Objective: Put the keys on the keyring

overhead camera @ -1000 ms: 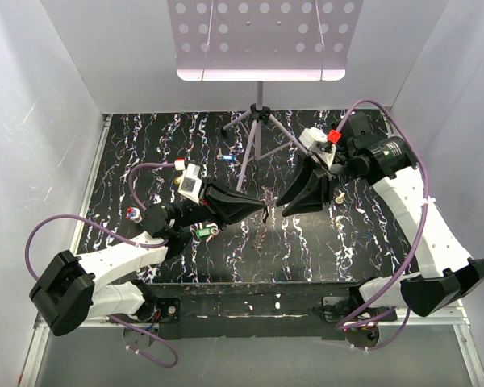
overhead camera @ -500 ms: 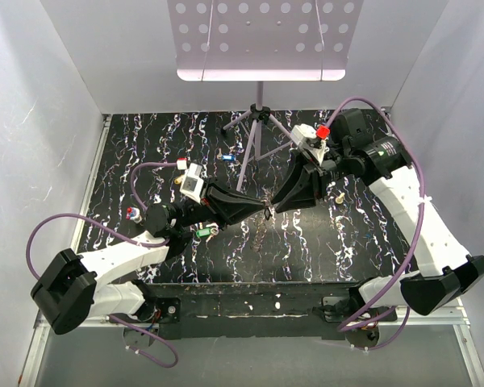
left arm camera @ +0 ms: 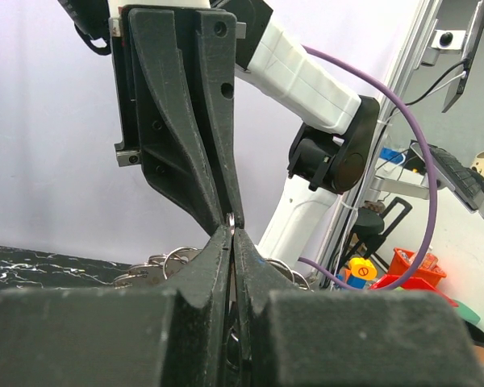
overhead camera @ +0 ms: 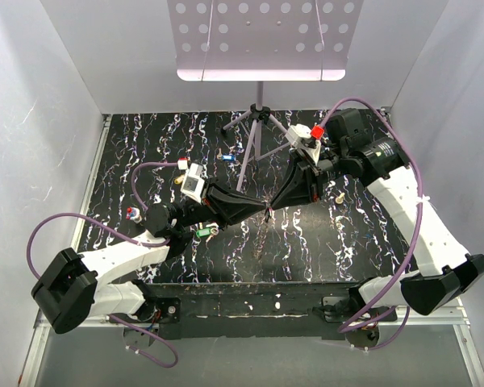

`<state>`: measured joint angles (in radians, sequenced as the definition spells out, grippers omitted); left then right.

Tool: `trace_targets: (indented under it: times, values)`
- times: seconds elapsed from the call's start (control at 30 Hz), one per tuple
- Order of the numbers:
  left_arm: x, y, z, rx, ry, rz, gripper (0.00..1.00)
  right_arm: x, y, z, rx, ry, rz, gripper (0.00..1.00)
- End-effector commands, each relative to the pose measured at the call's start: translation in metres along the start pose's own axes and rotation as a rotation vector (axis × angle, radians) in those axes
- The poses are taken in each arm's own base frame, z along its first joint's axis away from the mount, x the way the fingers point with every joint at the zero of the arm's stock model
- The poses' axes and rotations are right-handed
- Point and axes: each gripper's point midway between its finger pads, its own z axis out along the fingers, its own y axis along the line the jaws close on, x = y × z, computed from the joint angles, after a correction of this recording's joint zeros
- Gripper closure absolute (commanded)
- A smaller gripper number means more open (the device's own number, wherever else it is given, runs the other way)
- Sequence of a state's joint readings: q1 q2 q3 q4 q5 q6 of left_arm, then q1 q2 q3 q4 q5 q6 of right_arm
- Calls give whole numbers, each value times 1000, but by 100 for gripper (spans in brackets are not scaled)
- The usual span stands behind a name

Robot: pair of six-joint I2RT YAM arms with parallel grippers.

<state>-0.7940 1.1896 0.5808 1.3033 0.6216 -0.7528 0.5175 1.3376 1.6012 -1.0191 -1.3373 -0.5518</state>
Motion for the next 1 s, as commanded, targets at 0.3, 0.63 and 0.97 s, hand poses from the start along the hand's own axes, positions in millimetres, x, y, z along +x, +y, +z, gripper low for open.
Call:
trace_targets:
  times: [0.3, 0.63, 0.97]
  values:
    - [-34, -16, 5, 32, -103, 82, 100, 3, 2, 2, 0, 4, 10, 99]
    - [-39, -18, 6, 42, -125, 91, 100, 6, -8, 7, 28, 19, 45, 99]
    - [-18, -9, -6, -13, -10, 82, 100, -3, -21, -11, 165, -3, 90, 55]
